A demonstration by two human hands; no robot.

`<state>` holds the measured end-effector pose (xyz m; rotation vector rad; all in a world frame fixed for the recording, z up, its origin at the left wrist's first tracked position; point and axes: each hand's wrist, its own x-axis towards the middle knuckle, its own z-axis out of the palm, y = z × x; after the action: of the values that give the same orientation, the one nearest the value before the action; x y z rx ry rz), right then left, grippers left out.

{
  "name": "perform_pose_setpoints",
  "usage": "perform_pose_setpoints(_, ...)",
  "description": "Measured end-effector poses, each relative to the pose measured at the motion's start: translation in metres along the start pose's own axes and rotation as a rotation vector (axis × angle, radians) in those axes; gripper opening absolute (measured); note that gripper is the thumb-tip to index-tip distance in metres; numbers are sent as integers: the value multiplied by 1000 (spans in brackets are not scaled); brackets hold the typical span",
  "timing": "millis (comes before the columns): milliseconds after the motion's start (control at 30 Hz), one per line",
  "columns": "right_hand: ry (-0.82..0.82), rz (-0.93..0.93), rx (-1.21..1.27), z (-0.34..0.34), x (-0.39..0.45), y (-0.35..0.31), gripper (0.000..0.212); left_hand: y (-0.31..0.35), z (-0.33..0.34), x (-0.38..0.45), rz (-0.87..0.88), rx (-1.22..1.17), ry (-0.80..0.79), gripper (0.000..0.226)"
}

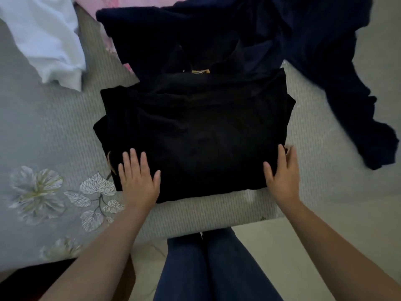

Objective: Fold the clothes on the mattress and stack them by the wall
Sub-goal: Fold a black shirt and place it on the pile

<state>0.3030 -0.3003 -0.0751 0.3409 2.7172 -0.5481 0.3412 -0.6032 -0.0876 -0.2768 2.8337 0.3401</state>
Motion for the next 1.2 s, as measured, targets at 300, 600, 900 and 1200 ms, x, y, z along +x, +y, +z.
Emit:
perform_pose_setpoints(300, 126, 262, 211, 4, -15, 17, 27, 6, 5, -38, -779, -576, 139, 37)
perform_pose_setpoints(600, -119, 314, -275, -15, -33, 49, 23, -32, 4, -105, -427, -91, -210, 14)
perform_pose_setpoints(900, 48, -125, -349, -20, -29, -7, 57, -1, -23, -88, -392, -80, -24, 60)
perform_pose_setpoints(1200, -157, -508, -591, -33, 88, -44, 31, -8, -26, 34, 105, 16, -40, 30)
